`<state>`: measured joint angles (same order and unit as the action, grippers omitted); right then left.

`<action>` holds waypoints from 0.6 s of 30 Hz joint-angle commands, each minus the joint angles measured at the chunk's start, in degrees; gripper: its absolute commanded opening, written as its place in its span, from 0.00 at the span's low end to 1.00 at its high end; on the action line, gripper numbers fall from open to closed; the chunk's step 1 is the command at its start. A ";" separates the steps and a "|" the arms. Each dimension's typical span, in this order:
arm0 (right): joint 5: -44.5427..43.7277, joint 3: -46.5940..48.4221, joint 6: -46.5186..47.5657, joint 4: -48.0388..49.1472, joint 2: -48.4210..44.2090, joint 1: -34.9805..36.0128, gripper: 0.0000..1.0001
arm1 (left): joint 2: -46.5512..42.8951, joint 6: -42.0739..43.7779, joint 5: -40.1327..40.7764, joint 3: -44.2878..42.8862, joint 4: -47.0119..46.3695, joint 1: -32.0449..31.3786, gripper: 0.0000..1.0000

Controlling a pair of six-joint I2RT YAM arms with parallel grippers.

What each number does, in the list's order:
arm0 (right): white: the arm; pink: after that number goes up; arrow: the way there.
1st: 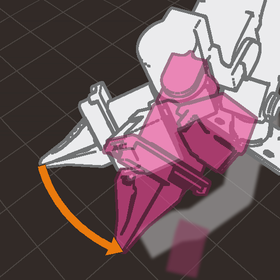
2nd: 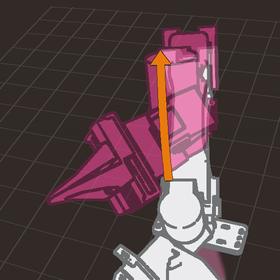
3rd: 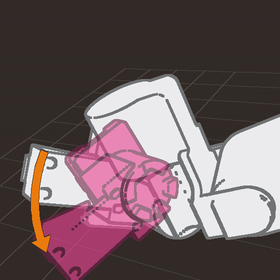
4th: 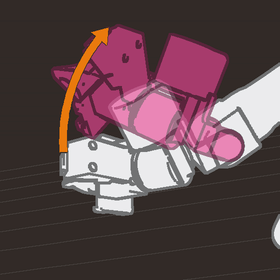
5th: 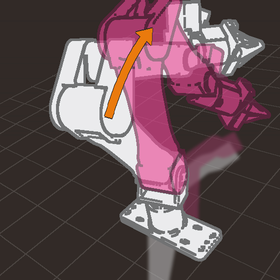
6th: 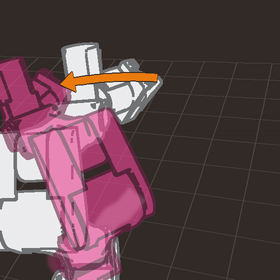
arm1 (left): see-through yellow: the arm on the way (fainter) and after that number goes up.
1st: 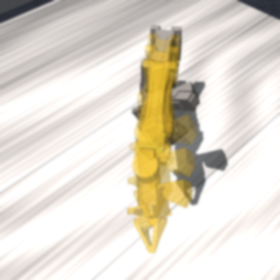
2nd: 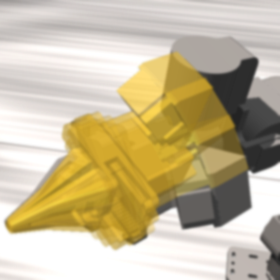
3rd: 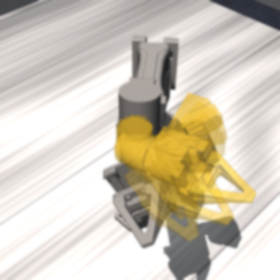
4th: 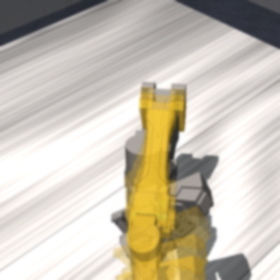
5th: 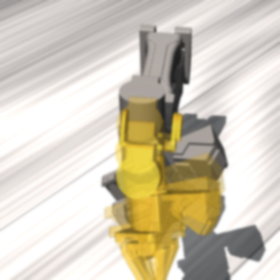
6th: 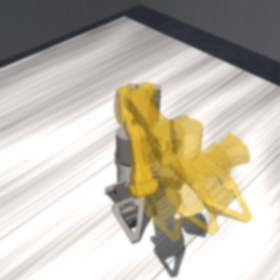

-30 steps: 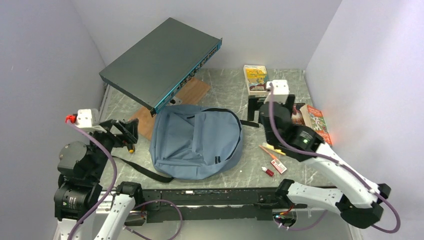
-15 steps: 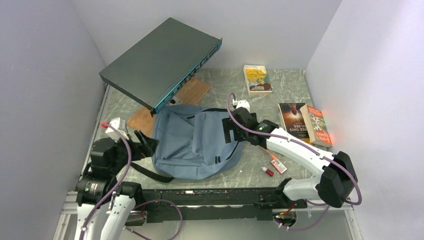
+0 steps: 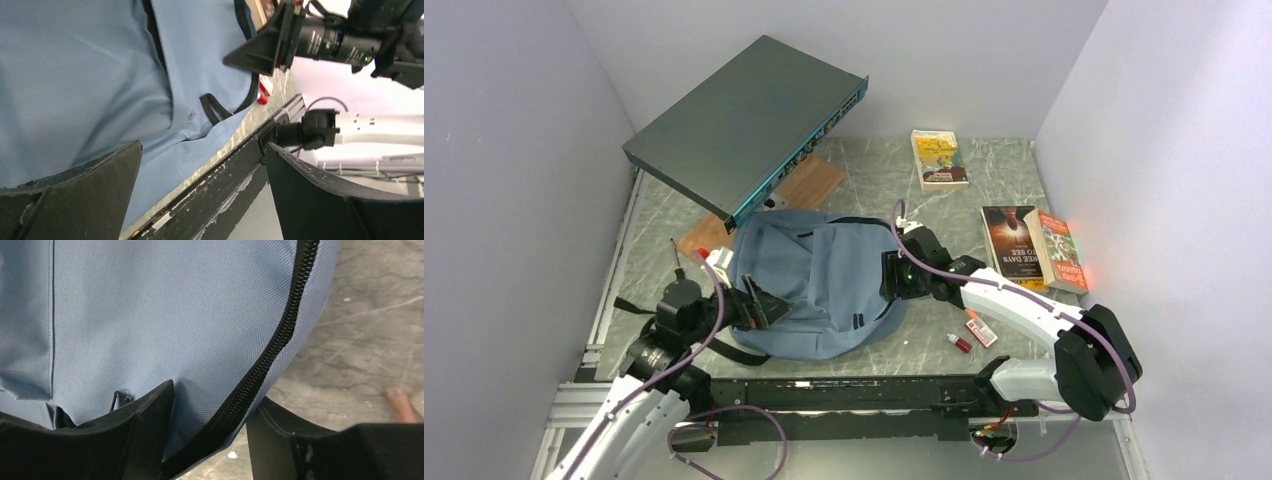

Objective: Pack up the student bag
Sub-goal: Unzip the student bag at the center of the board.

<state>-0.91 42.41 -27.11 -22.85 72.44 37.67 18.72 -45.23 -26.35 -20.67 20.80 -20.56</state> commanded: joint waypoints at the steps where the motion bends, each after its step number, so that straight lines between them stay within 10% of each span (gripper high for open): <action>1: 7.49 -3.28 -3.26 9.28 -0.01 -0.05 0.54 | 7.86 0.40 16.89 -3.67 -7.87 -13.31 0.99; 8: 10.13 -7.44 -5.55 14.48 -0.96 -0.05 0.43 | 23.48 2.18 45.36 -9.36 -8.21 -31.63 0.99; 18: 15.91 -18.05 -12.77 29.07 -7.76 -0.02 0.26 | 42.13 2.38 49.84 -16.48 -5.20 -32.37 0.86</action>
<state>8.47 27.94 -35.24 -5.19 67.00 37.26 59.11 -44.05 18.74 -35.46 16.12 -52.71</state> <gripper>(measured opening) 0.301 0.931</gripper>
